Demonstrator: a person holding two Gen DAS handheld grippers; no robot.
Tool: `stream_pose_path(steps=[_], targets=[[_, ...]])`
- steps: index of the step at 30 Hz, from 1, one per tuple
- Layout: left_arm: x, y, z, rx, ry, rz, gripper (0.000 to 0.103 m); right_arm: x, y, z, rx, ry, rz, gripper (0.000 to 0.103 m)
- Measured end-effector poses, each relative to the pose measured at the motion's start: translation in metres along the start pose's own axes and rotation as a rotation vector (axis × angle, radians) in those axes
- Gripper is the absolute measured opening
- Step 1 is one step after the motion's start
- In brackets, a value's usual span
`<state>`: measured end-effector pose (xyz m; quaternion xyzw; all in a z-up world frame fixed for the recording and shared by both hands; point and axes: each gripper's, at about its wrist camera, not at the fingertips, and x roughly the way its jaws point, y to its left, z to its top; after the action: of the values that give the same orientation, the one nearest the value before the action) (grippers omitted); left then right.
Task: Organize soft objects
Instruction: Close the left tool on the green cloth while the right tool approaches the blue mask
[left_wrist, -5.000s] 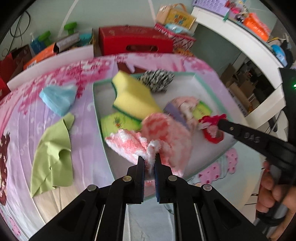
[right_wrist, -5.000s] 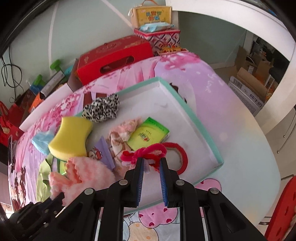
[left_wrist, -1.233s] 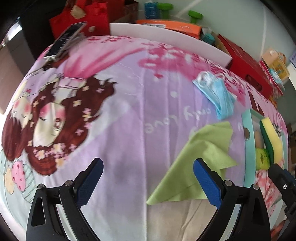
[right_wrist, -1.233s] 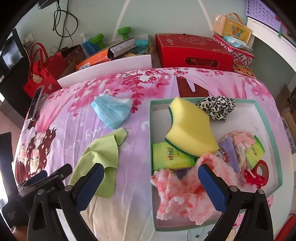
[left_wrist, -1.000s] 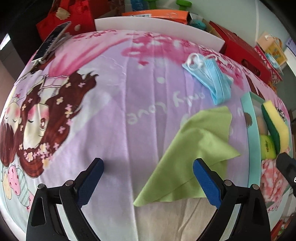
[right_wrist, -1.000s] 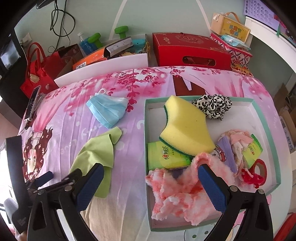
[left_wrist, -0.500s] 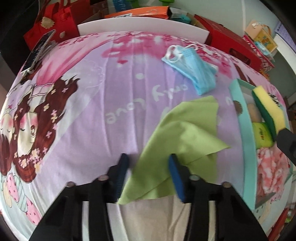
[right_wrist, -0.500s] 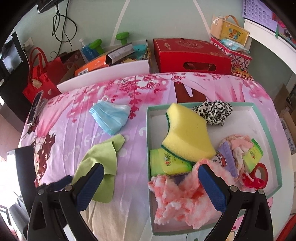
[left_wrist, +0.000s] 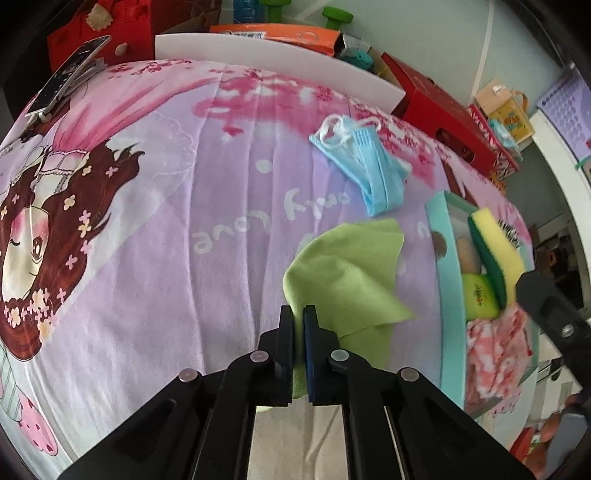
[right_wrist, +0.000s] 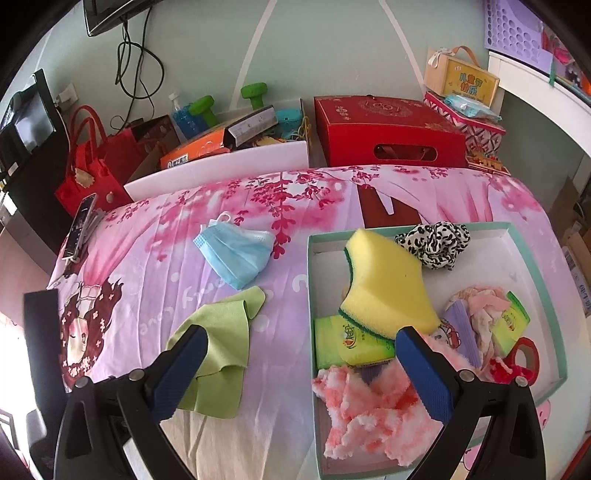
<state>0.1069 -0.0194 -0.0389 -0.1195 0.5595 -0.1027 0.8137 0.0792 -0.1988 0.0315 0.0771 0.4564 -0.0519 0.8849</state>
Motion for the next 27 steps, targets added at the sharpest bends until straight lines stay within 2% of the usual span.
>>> stream_pose_path(steps=[5,12,21,27], targets=[[-0.013,0.009,0.007,-0.042,-0.046,-0.032,0.004,0.002,0.004,0.0,-0.008,-0.007,-0.006,0.103],[-0.036,0.031,0.015,-0.1,-0.117,-0.032,0.004,0.0,0.014,0.0,-0.038,-0.041,-0.001,0.103],[-0.046,0.076,0.025,-0.234,-0.179,0.012,0.003,-0.006,0.033,0.005,-0.097,-0.097,0.0,0.103],[-0.051,0.096,0.028,-0.264,-0.206,0.078,0.004,0.009,0.053,0.009,-0.166,-0.095,0.003,0.103]])
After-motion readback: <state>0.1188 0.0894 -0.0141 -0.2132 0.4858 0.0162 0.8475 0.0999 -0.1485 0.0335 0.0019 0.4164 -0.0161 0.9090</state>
